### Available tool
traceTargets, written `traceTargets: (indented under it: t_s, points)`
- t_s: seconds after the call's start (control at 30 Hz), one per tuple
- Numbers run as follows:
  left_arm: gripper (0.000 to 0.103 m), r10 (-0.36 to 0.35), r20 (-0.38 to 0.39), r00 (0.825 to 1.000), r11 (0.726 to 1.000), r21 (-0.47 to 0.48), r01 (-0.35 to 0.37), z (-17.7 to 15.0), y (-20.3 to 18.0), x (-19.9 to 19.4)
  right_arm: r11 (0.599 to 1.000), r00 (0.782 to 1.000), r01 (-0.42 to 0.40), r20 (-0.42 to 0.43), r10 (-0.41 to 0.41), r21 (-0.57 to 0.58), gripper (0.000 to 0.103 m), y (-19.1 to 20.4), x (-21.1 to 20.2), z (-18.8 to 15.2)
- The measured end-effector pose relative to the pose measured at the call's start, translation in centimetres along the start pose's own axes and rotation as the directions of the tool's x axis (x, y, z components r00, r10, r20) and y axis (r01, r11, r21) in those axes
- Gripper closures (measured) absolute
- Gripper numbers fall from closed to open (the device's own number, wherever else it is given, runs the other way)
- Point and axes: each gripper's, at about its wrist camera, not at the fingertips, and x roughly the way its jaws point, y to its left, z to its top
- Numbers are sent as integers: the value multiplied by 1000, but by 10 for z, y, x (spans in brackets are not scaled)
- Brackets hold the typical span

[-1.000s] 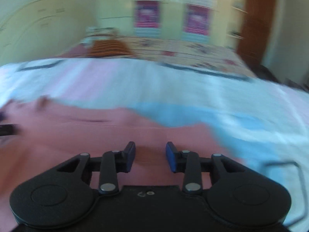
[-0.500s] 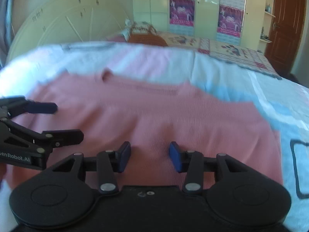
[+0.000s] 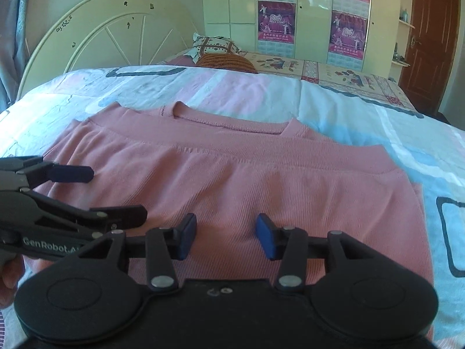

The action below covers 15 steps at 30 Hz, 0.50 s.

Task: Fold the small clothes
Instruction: 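Smooth the folded sweatshirt flat with both tools open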

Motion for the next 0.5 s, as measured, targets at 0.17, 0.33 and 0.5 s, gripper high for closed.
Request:
traceTargets:
  t_s: [0.17, 0.33, 0.5]
  points:
    - [5, 22, -3, 1000, 1000, -7, -22, -1, 11, -2, 999, 999, 31, -8, -31, -23, 58, -1, -2, 0]
    - [5, 85, -3, 996, 996, -35, -85, -9, 49, -12, 988, 989, 148, -7, -148, 42, 58, -38, -15, -5]
    - [6, 129, -4, 992, 984, -121, -129, -34, 100, -29, 951, 962, 270, -85, -260, 149, 57, -100, -24, -29]
